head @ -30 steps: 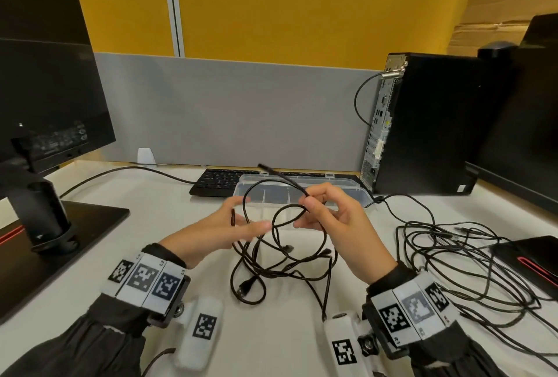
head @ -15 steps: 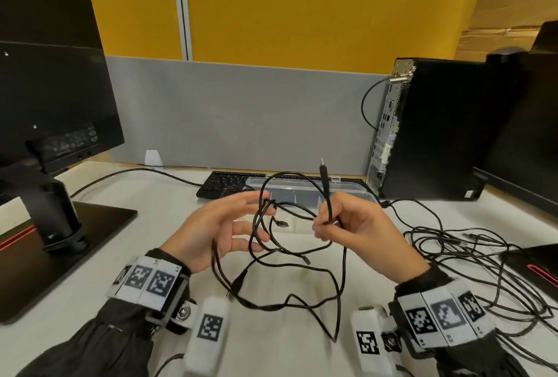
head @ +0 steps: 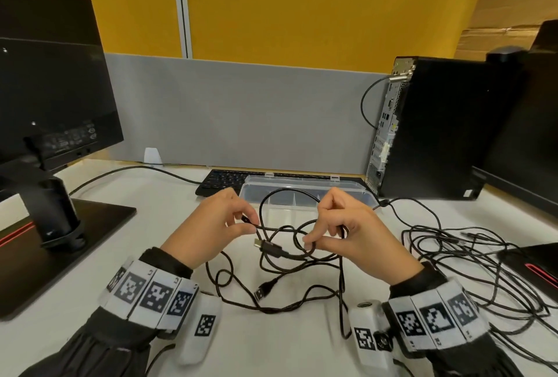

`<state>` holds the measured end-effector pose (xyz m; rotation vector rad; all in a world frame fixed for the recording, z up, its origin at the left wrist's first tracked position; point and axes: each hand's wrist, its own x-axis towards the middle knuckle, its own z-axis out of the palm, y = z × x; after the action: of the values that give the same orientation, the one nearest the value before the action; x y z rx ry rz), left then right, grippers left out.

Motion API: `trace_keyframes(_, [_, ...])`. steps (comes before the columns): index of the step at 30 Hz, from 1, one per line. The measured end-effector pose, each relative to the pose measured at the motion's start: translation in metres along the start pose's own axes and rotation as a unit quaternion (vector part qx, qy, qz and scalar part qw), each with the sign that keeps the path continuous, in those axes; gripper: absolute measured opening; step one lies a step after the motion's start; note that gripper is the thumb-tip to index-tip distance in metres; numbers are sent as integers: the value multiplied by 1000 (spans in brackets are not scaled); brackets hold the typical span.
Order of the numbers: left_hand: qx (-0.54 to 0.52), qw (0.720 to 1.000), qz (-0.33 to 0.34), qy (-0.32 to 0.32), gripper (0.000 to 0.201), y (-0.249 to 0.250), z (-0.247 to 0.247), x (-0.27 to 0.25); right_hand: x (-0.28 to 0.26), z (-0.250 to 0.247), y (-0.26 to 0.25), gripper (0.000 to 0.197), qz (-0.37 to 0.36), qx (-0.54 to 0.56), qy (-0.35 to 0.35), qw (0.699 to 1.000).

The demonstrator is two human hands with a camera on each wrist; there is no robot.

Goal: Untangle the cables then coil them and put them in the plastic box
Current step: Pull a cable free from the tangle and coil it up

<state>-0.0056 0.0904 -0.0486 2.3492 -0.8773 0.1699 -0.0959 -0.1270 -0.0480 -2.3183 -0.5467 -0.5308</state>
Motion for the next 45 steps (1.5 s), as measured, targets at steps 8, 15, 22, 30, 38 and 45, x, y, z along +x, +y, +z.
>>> trace_keyframes(8, [12, 998, 21, 53, 10, -14, -3, 3, 1, -9, 1, 69, 63, -52, -14, 997])
trace_keyframes(15, [-37, 998, 15, 39, 12, -19, -7, 0, -2, -18, 24, 32, 105, -98, 138, 980])
trace_keyframes(22, [-95, 994, 20, 57, 10, -18, -13, -1, 0, -23, 37, 18, 150, -3, 343, 927])
trace_keyframes(30, [-229, 957, -77, 162, 22, -21, -23, 3, -8, -39, 52, 25, 235, -15, 388, 891])
trace_keyframes(38, [-485, 835, -176, 189, 23, -25, -33, 6, -9, -48, 55, 17, 311, -100, 292, 899])
trace_keyframes(45, [-617, 760, -167, 114, 19, -12, -19, 3, 21, -9, -33, 40, 193, -337, 7, 921])
